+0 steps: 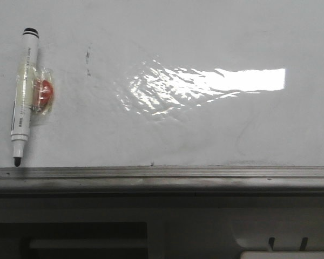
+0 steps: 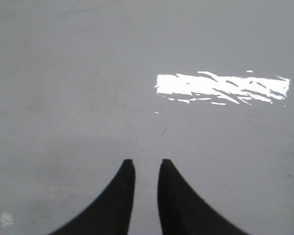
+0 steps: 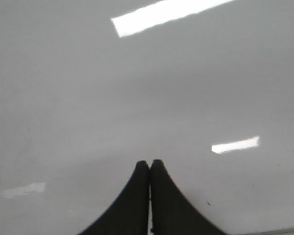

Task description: Write number 9 on whiteboard

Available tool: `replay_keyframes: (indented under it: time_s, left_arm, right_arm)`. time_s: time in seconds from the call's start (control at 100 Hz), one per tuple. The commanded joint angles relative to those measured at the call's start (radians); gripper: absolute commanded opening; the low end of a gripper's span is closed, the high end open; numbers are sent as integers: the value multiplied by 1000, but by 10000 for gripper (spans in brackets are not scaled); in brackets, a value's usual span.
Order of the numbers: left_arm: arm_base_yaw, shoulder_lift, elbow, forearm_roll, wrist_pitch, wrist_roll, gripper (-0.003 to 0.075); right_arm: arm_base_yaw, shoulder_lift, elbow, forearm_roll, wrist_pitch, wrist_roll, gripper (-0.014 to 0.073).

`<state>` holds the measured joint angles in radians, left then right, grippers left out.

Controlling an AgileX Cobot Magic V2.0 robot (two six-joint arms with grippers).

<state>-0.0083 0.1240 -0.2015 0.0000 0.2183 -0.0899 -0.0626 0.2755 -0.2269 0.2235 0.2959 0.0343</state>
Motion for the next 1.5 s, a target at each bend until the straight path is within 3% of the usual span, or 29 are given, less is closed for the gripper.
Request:
replay_keyframes:
  time_s: [0.0, 0.08, 0.32, 0.56, 0.71, 0.84, 0.98, 1.49]
  left_arm:
    - [-5, 35, -33, -8, -111, -3, 328]
    - [-5, 53, -26, -28, -161, -3, 405]
    - [-79, 153, -24, -28, -283, -3, 358]
    - [-375, 362, -24, 41, -404, -5, 358]
    - [-580, 486, -24, -12, -422, -7, 358]
    - [-682, 574, -24, -71, -485, -7, 358]
    - [-714, 669, -24, -150, -554, -7, 358]
    - [-744, 896, -24, -210, -710, -14, 355]
  right_arm:
    - [2, 16, -36, 8, -90, -4, -69]
    - [2, 16, -36, 8, -86, -4, -69]
    - [2, 16, -36, 8, -80, -4, -69]
    - [2, 16, -36, 8, -76, -4, -69]
    - [2, 16, -24, 8, -78, -4, -69]
    - [2, 16, -18, 8, -88, -4, -69]
    - [2, 16, -18, 8, -88, -4, -69]
    - [2, 16, -18, 33, -69, -4, -69]
